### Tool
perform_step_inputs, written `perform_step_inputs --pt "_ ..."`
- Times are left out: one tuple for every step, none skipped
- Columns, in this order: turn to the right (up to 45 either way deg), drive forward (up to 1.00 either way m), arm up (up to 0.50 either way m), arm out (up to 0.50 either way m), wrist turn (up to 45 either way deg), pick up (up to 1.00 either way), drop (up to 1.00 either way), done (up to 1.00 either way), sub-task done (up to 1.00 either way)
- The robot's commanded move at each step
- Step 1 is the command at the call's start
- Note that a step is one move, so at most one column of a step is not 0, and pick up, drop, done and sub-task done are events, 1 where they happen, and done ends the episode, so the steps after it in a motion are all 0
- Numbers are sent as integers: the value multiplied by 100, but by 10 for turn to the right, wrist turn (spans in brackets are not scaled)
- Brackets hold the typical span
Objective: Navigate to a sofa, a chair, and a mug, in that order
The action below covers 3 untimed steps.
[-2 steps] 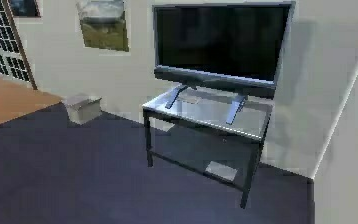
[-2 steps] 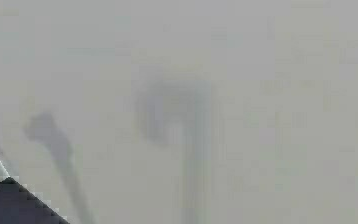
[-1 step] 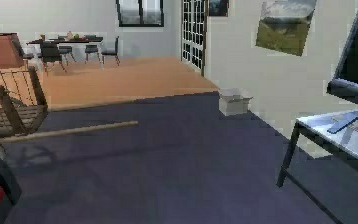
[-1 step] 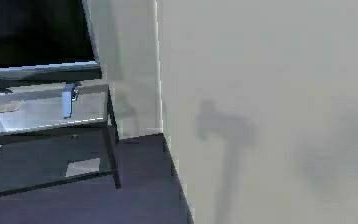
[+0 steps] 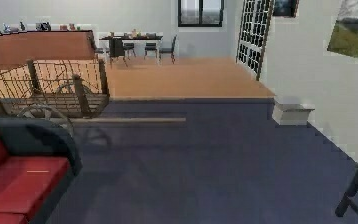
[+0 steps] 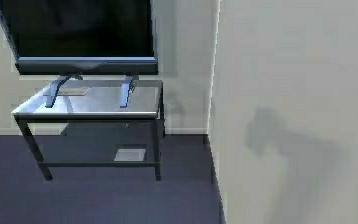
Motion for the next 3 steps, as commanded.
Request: perform_step_inputs --pt "0 25 0 0 0 0 0 0 0" --pt "-450 0 0 0 0 0 0 0 0" --pt "-390 0 0 0 0 0 0 0 0"
